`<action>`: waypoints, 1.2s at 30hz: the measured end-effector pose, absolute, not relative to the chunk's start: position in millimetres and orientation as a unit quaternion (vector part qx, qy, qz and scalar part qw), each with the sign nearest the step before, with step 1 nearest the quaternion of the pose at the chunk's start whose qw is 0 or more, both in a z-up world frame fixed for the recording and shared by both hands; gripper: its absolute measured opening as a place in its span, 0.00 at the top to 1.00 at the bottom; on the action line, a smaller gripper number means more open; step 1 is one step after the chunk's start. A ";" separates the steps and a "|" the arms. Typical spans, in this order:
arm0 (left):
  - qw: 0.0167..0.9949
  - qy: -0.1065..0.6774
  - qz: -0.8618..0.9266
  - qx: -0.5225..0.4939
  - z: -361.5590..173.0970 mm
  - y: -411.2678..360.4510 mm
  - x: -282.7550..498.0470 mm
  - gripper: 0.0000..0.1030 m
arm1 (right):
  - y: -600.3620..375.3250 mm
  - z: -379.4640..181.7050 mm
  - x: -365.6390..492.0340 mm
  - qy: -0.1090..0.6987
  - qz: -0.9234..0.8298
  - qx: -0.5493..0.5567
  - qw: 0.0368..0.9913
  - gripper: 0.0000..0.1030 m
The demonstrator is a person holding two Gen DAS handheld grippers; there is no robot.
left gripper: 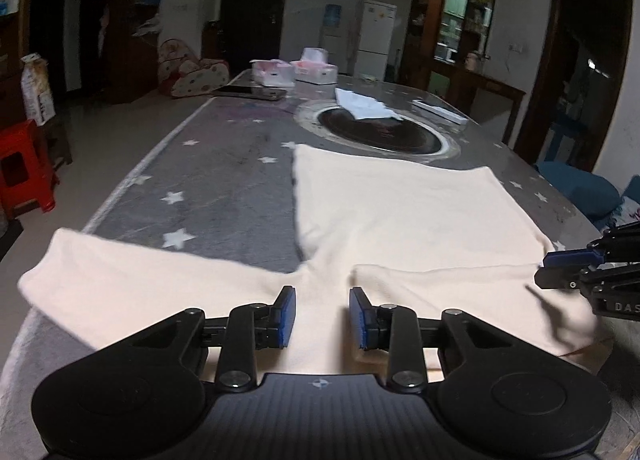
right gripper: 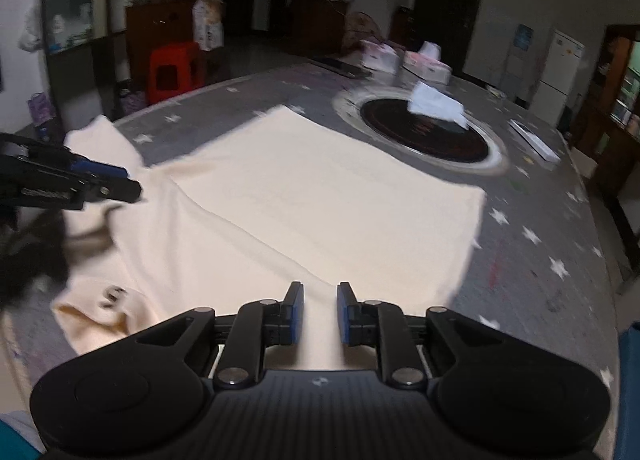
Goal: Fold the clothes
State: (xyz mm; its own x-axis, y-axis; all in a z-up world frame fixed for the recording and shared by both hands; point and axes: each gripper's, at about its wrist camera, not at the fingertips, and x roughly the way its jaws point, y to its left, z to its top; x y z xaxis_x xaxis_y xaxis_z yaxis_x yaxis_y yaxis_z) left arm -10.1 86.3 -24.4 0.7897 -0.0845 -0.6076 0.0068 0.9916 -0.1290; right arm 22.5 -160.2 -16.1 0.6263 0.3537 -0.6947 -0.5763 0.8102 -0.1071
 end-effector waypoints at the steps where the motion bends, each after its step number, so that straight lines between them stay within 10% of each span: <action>1: 0.944 0.321 -0.018 -0.068 -22.6 91.5 -12.6 0.68 | -154.4 -14.5 22.5 0.343 0.273 -0.161 0.884 0.84; 36: 0.920 0.286 0.194 -0.187 -24.9 241.6 -37.1 0.63 | -37.6 -30.7 -5.3 0.336 0.461 -0.188 0.800 0.98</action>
